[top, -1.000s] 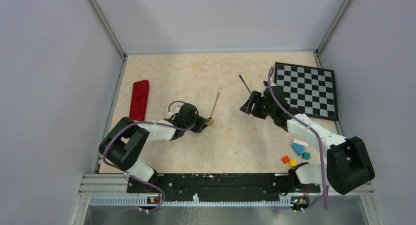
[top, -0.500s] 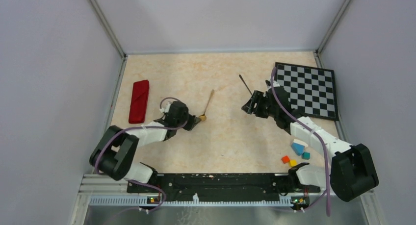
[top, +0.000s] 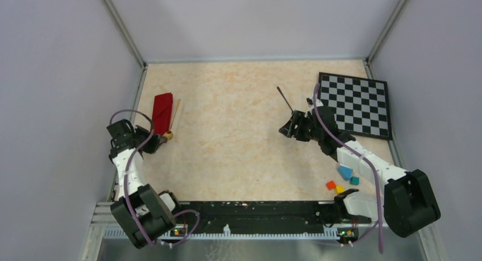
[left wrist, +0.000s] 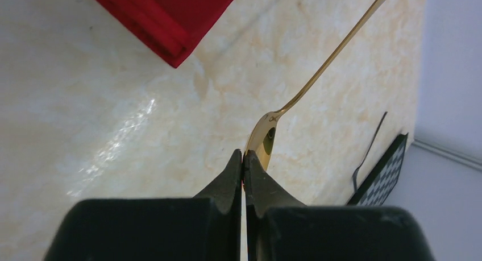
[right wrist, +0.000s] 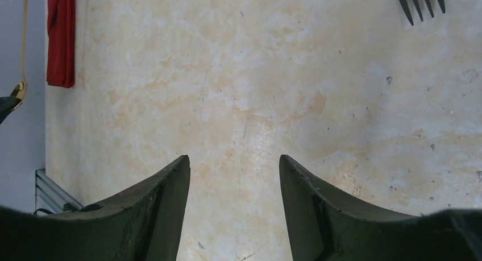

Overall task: Fold the napkin into a case and place the utensils inside
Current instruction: Insert the spoon into the folded napkin.

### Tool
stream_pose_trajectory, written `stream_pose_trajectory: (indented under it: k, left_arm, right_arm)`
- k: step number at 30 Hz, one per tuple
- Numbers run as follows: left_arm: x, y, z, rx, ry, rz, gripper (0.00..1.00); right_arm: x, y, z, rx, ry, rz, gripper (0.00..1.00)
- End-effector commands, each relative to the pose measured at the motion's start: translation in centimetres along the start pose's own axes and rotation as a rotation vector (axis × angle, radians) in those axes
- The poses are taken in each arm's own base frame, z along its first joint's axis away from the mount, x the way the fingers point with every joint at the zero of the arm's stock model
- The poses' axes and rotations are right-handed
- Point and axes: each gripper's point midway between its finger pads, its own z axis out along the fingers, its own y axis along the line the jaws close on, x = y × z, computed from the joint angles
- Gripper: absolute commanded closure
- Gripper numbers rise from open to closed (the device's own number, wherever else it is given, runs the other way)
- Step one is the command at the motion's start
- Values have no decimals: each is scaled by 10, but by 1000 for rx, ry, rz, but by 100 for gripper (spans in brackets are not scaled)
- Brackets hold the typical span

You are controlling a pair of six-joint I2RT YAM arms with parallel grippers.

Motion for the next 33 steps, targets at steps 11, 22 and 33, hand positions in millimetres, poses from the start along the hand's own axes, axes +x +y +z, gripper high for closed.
stream_pose_trajectory:
  k: [11, 22, 33]
  left_arm:
    - [-7, 50, -27, -151, -23, -26, 100]
    - [-30, 57, -18, -121, -62, -96, 100]
    - [-43, 72, -8, -150, -84, -130, 100]
  right_arm:
    - [2, 20, 5, -124, 11, 7, 43]
    - [0, 18, 3, -100, -2, -13, 43]
    - [3, 30, 2, -192, -4, -61, 27]
